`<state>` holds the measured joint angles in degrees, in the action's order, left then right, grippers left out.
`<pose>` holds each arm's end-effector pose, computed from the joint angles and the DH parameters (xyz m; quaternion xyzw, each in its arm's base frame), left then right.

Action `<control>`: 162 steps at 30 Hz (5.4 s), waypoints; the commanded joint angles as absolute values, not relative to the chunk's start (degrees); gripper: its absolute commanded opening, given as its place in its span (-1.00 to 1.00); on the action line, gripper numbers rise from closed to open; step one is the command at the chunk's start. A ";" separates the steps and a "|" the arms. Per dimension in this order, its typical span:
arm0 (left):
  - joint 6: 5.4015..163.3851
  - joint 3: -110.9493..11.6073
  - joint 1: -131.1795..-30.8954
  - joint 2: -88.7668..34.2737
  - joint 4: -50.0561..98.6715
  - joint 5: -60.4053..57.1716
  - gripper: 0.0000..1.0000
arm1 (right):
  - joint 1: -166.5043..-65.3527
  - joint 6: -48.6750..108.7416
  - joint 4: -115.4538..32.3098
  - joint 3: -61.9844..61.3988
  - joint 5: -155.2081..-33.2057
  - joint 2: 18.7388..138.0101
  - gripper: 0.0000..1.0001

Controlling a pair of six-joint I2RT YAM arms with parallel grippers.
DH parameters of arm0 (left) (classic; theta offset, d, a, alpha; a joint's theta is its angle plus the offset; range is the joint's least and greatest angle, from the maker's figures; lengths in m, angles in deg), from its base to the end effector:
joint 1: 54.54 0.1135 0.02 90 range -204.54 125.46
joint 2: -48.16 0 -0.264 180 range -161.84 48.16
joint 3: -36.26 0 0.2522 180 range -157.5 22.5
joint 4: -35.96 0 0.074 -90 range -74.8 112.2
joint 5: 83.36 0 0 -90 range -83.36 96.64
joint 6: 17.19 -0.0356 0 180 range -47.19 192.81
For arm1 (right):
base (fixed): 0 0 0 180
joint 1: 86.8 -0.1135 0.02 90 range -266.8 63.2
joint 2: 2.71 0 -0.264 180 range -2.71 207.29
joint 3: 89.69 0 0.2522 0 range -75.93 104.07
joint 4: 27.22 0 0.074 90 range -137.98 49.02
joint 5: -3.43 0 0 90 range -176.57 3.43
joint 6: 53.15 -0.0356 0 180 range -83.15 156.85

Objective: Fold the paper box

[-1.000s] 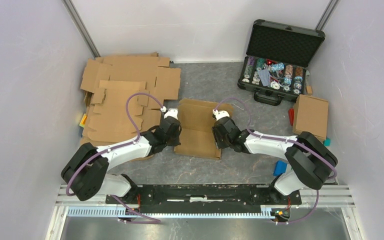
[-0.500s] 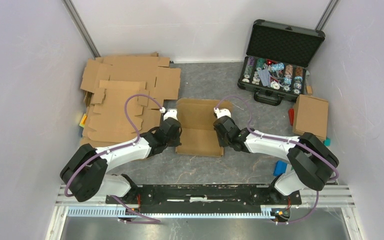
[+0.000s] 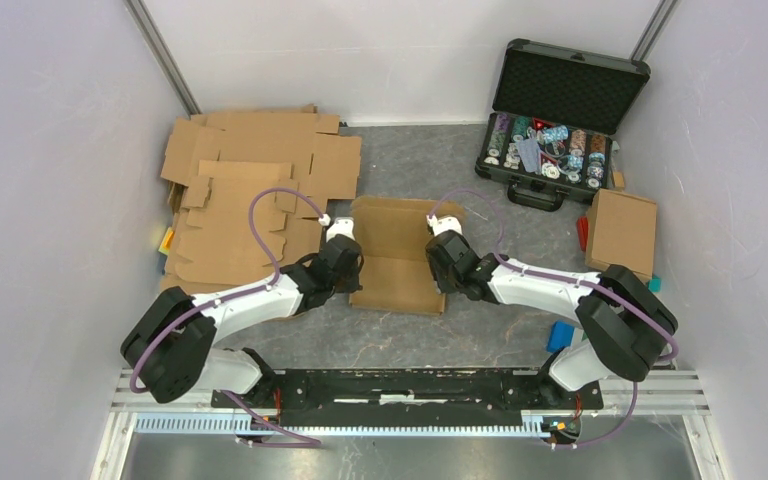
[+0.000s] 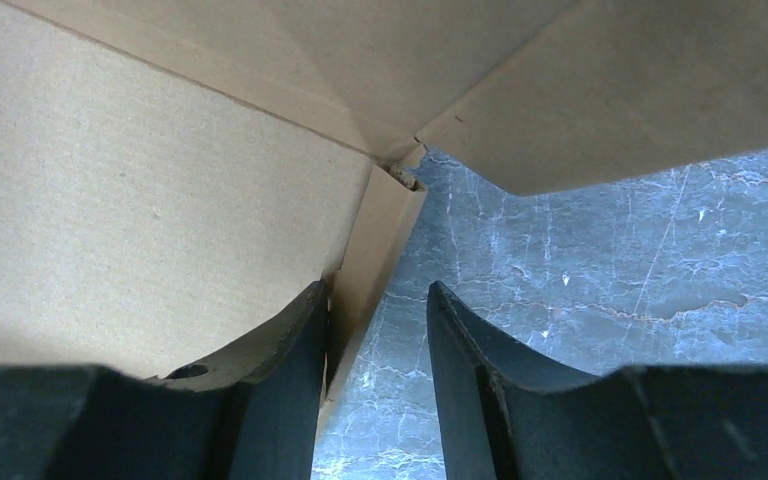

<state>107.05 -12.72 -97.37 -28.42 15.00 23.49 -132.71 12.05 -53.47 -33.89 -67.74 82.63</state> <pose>0.1931 -0.1649 0.1724 0.0176 0.9265 -0.1108 0.3591 0.2020 0.1920 0.1632 -0.1254 0.9358 0.0404 0.3271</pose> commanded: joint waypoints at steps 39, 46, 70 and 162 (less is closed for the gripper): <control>106.52 -12.64 -97.08 -29.69 17.58 25.06 -0.54 | -129.96 9.89 -41.60 -35.77 -66.32 78.79 0.27; 105.16 -10.19 -96.99 -24.72 19.63 26.52 -0.27 | -130.01 12.78 -32.67 -42.17 -69.60 70.34 0.50; 101.11 -5.38 -96.90 -14.87 25.19 27.29 -0.19 | -129.96 23.74 -8.31 -63.11 -67.63 54.78 0.60; 94.82 2.64 -95.32 1.71 33.01 23.60 0.06 | -129.94 29.04 8.33 -75.42 -72.13 48.71 0.96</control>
